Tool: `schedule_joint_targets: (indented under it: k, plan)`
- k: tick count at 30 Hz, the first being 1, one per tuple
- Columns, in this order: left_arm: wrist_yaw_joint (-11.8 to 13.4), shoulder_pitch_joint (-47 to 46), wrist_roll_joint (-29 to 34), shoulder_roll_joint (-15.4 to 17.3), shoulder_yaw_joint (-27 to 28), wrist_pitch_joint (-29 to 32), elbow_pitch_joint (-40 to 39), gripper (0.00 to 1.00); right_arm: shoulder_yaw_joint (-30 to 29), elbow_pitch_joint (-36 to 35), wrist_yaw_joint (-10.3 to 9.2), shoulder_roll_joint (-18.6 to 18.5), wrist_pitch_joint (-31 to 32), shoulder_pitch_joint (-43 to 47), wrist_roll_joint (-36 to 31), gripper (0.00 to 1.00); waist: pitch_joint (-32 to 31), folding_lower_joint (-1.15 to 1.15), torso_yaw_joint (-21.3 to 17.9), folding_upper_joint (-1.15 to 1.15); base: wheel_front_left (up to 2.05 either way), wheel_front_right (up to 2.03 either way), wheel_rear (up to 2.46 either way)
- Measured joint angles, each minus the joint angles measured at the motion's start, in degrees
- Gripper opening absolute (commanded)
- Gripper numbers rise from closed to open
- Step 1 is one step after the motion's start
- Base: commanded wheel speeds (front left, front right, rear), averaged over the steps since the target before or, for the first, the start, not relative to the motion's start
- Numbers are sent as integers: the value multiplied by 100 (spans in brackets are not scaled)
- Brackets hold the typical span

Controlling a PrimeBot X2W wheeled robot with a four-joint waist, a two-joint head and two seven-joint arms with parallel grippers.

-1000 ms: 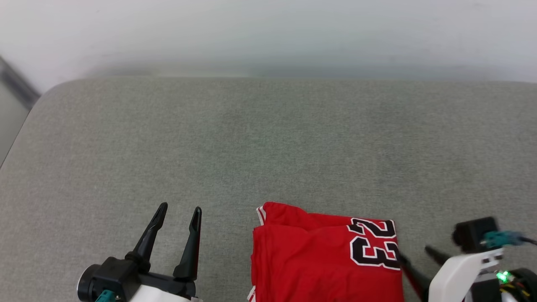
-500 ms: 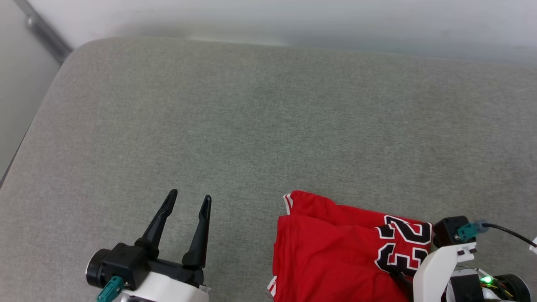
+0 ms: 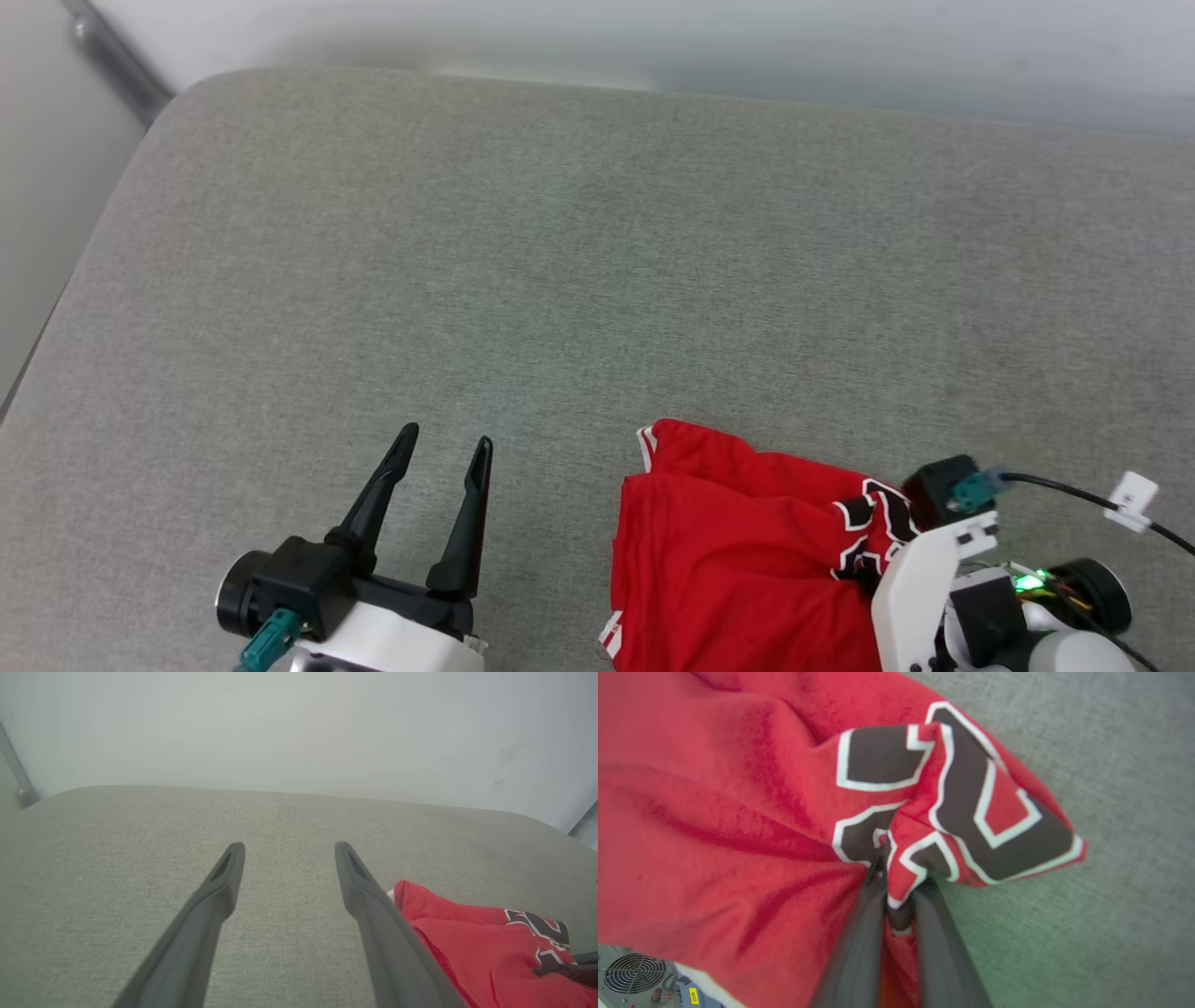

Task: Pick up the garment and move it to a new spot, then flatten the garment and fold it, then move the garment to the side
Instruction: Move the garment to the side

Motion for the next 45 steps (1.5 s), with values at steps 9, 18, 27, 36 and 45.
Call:
schedule_joint_targets:
  k: [9,18,27,36,45]
  plan:
    - [0,1,-30,51,-86,0,29,100,1085,-166,1,-1104,-70,-620,-452,0,-78,0,-527,0,0,0,0]
    - [0,-338,168,96,-715,-1,-56,100,1505,-634,-1,-2945,76,-1206,-578,0,42,1,-1402,0,0,0,0]
    - [0,-986,231,337,-1155,-1,-387,100,967,-155,0,-4142,-442,-1657,-630,0,674,1,-2113,0,0,0,0]
    - [0,-1831,294,694,-1450,-1,-775,100,26,1050,1,-4375,-1464,-2095,-892,0,1752,1,-2379,0,0,0,0]
    - [0,-2324,308,984,-1507,-1,-1055,100,-673,2301,1,-4306,-2321,-2636,-1311,0,2623,2,-2382,0,0,0,0]
